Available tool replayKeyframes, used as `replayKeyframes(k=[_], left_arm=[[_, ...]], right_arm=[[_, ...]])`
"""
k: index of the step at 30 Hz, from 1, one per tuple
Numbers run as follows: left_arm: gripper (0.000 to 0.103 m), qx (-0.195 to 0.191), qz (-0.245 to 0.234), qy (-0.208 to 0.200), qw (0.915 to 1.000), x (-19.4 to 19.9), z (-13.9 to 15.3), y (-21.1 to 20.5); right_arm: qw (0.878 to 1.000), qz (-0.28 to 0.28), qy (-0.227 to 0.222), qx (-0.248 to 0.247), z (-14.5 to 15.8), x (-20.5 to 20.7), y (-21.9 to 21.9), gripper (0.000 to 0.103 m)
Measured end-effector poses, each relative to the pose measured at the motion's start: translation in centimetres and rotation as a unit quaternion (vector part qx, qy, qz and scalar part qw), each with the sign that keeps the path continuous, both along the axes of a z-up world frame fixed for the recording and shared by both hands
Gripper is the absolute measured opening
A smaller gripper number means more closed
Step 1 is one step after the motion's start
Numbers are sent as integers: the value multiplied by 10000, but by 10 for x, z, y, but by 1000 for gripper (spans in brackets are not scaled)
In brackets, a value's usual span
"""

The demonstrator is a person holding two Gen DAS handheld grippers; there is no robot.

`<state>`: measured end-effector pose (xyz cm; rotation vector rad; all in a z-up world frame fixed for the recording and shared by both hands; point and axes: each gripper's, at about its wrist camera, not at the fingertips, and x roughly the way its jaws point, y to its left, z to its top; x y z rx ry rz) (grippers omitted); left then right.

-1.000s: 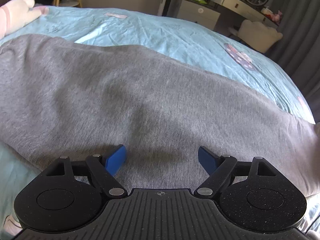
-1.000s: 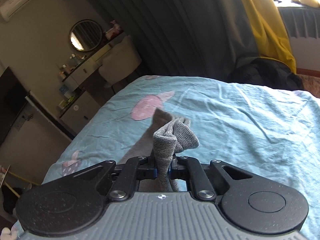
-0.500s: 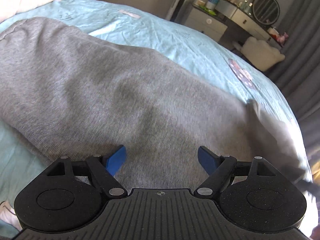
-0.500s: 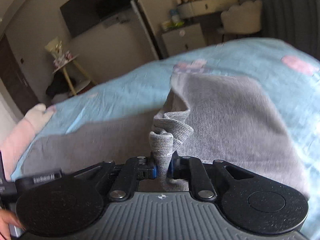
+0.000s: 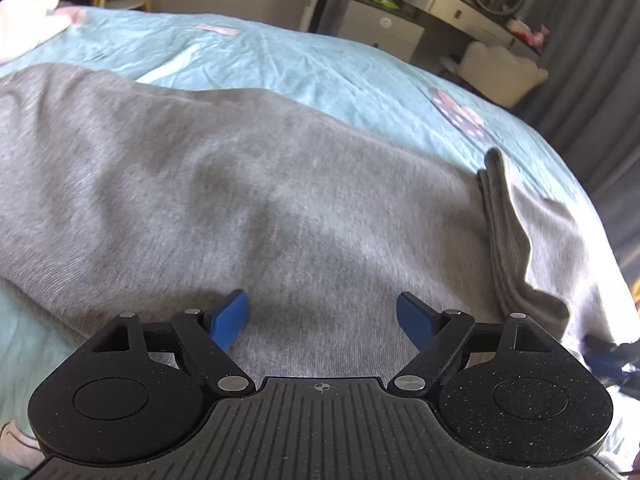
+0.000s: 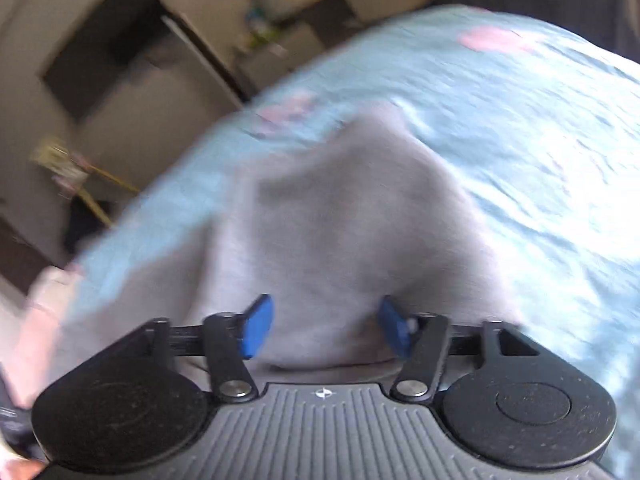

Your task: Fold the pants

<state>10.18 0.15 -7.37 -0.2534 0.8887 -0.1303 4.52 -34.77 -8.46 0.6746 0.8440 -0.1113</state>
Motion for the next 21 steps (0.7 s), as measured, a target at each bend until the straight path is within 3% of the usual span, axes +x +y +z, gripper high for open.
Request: replayKeyframes(k=[13,21], left_arm=[[94,1080,-280,80,9937,3,-8,-27],[96,1251,-285,81,9917,5,-11,-31]], right_arm=[[9981,-270,-232,512,-7,-10,-16,35],[9968,-354,-293,652,-9,-12,-20,35]])
